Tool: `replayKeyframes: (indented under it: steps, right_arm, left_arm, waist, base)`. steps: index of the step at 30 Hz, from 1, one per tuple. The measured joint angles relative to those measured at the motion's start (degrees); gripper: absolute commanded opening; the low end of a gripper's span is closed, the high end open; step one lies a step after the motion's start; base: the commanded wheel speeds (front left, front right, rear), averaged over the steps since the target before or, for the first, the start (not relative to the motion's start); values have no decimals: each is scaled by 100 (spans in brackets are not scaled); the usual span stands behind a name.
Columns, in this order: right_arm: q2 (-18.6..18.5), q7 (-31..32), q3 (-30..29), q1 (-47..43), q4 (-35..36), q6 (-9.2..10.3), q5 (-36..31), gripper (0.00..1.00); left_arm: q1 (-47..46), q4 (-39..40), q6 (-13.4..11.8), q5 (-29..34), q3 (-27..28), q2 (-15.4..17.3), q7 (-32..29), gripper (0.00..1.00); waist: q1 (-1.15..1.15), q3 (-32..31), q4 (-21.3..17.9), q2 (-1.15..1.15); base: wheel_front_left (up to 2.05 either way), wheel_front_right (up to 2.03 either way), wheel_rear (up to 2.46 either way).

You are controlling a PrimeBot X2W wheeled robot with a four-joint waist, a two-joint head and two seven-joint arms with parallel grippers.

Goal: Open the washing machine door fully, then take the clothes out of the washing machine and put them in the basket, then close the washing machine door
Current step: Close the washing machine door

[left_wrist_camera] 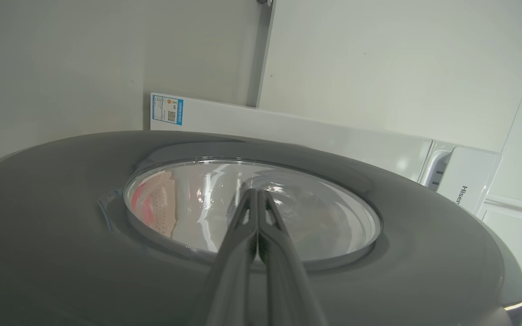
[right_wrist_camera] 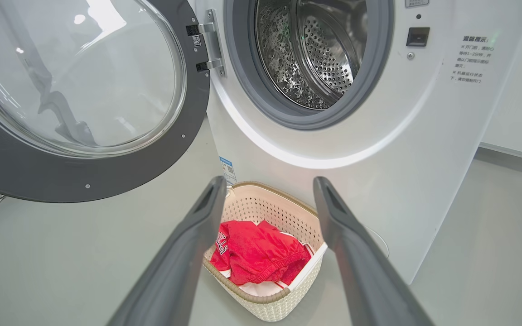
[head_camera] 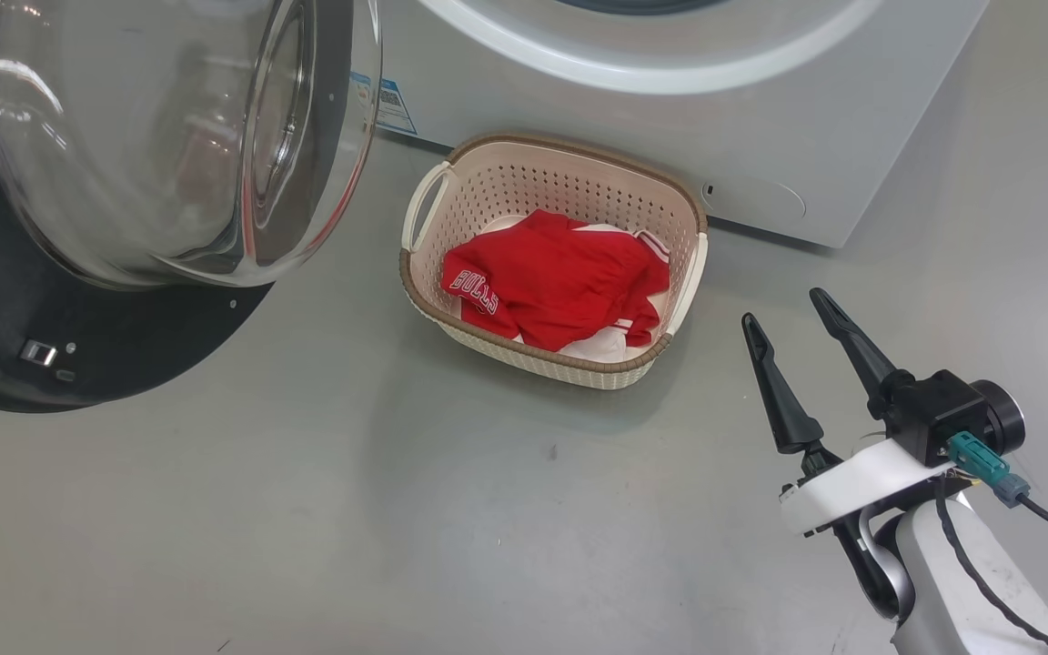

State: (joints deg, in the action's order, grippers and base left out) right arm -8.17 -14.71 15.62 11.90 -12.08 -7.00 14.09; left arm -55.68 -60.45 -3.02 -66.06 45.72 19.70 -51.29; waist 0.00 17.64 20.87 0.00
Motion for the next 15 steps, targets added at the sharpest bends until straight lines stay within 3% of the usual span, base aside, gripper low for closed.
replayKeyframes:
  steps: [15]
  right_arm:
    - [88,0,-79,-9,-25,0,43,100]
  left_arm:
    - [282,188,556,-59,-299,-386,-877,0]
  waist:
    - [0,-208,68,0]
  base:
    - [0,0,0]
